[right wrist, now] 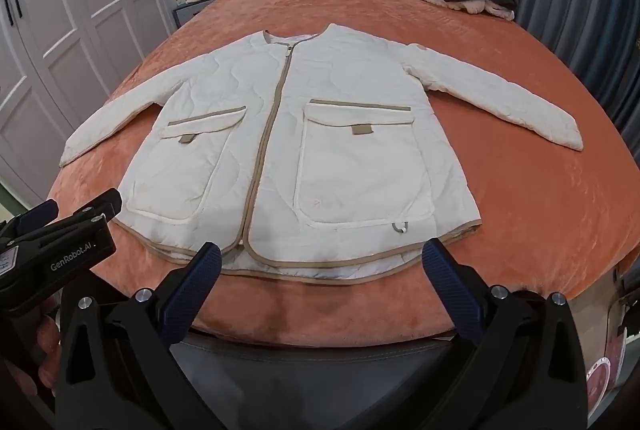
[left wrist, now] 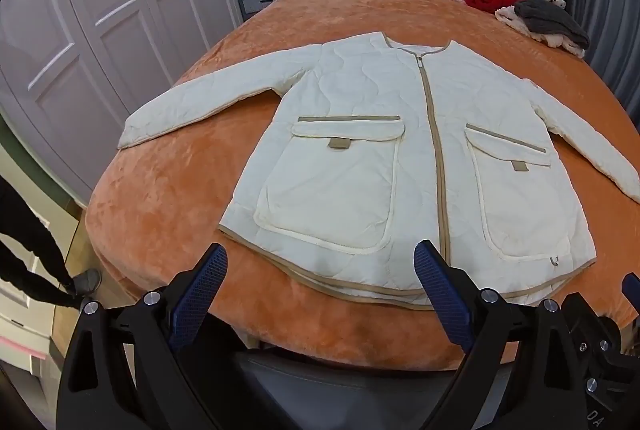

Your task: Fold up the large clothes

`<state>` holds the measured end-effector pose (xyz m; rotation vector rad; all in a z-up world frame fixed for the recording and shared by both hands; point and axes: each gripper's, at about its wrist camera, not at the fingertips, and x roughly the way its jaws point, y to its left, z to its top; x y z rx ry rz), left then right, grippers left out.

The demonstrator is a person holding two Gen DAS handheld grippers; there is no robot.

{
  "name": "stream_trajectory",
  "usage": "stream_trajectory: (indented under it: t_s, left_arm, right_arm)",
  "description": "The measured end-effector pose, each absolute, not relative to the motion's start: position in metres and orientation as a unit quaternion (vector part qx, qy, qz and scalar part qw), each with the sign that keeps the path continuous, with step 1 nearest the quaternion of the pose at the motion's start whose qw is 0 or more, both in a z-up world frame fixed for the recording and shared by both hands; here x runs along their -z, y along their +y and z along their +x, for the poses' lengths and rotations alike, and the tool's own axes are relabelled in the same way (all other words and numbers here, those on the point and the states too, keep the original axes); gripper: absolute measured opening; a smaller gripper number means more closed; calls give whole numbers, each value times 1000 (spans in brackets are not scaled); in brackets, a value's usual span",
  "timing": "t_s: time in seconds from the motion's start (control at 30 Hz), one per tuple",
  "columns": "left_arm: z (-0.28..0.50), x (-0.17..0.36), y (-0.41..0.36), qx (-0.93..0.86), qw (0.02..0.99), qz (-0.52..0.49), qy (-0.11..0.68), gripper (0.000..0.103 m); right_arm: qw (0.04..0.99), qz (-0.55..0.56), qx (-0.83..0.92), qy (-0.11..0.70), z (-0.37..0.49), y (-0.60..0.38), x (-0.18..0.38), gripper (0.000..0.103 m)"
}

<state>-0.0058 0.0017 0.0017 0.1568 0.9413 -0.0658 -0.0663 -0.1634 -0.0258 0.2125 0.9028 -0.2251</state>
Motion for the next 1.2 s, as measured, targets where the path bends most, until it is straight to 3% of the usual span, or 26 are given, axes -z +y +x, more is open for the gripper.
stream_trajectory:
  t_s: [1.2]
  left_arm:
    - [-22, -2, 8, 39, 884, 69, 460, 92]
  right_arm:
    - [890, 93, 112, 432, -77, -158, 14, 98]
